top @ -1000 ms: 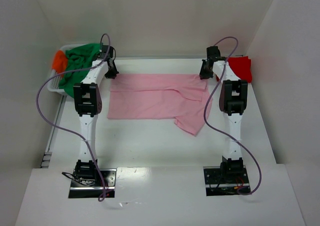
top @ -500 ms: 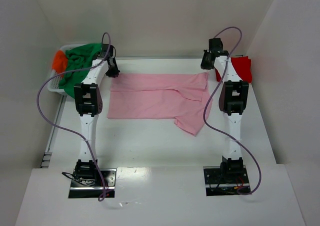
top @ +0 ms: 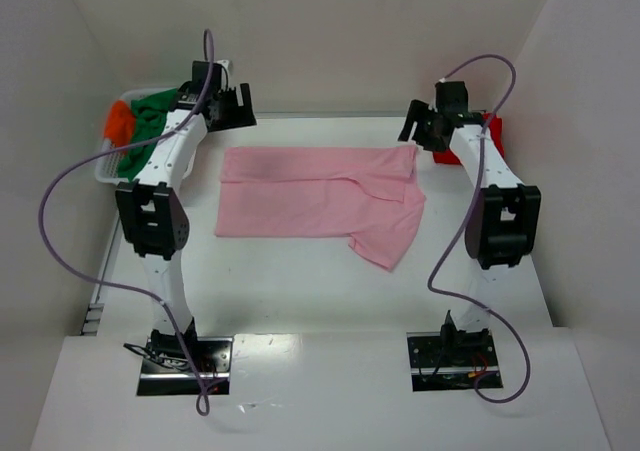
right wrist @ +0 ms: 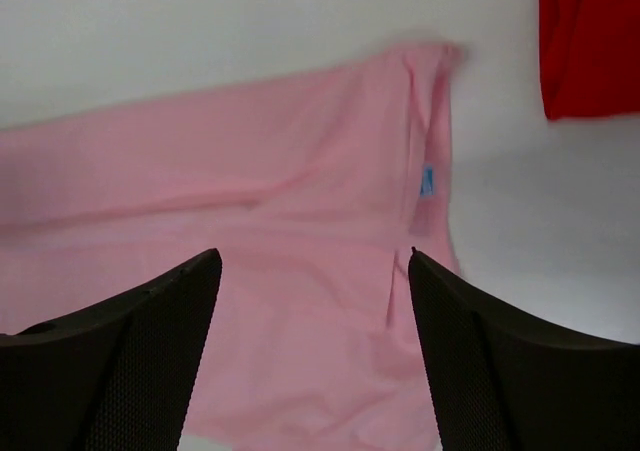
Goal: Fold and stack the t-shirts
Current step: Fold the flattened tshirt in 1/3 of the way
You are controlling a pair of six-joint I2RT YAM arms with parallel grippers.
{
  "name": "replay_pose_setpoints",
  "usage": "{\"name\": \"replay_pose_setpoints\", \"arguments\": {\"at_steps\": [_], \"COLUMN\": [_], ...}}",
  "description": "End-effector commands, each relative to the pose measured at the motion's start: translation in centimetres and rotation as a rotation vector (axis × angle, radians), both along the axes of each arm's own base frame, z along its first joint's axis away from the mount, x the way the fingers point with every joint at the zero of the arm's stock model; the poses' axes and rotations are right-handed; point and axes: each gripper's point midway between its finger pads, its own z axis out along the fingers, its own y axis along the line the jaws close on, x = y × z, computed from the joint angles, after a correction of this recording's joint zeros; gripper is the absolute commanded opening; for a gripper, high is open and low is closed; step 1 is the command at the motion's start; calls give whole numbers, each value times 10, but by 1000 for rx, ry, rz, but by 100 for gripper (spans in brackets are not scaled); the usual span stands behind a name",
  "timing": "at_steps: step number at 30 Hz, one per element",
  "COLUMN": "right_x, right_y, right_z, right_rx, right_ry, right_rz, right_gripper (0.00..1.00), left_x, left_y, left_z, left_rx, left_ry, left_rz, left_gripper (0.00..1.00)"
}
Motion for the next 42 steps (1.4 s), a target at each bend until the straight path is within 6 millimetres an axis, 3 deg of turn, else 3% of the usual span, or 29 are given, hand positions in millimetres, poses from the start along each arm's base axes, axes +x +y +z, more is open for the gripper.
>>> {"name": "replay_pose_setpoints", "arguments": {"at_steps": [1, 2, 3, 5, 6, 7, 10, 16, 22, 24, 27, 29, 30, 32, 33, 34, 37, 39, 42], "right_x": [-54, -66, -85, -104, -124, -142, -167, -186, -182, -185, -170, -150, -140, -127, -116, -109, -94, -90, -83], "right_y": [7, 8, 14, 17, 19, 22, 24, 29, 25, 24, 24, 32, 36, 42, 41, 52, 57, 67, 78], "right_z": [-12, 1, -15, -4, -23, -26, -29, -32, -40, -50, -50, -37, -39, -40, -44, -47, -48, -59, -66], "right_rx": [83, 100, 144, 186, 206, 237, 267, 308, 289, 286, 277, 275, 267, 260, 243, 235, 219, 209, 199], "right_ry": [47, 26, 81, 63, 119, 136, 147, 128, 113, 141, 107, 66, 66, 64, 69, 78, 72, 90, 108], "right_rz": [-61, -75, -82, -98, -107, -125, -144, -130, -149, -153, -136, -115, -97, -78, -80, -47, -35, -9, 20], "right_gripper": [84, 86, 87, 88, 88, 89, 91, 91, 86, 84, 69, 54, 44, 35, 35, 39, 57, 59, 59], "left_x": [-54, -74, -82, -101, -115, -120, -137, -166, -182, -190, -185, -169, -164, -158, -152, -146, -136, -128, -110], "left_y": [-4, -10, -8, -15, -16, -19, -22, -31, -33, -30, -42, -61, -66, -85, -91, -104, -123, -141, -150], "left_z": [1, -13, -18, -21, -39, -37, -53, -66, -74, -86, -80, -60, -62, -65, -57, -54, -59, -65, -71], "left_rx": [-71, -111, -127, -171, -176, -192, -208, -259, -277, -266, -314, -371, -397, -404, -409, -424, -471, -505, -517], "left_ry": [49, 91, 105, 132, 181, 176, 220, 257, 261, 293, 257, 208, 214, 217, 199, 176, 179, 179, 170], "left_rz": [-18, -27, -34, -45, -48, -64, -77, -122, -126, -112, -182, -275, -300, -361, -382, -428, -463, -489, -489], "left_gripper": [91, 93, 95, 96, 96, 97, 97, 97, 97, 97, 97, 94, 94, 93, 93, 93, 93, 93, 93]}}
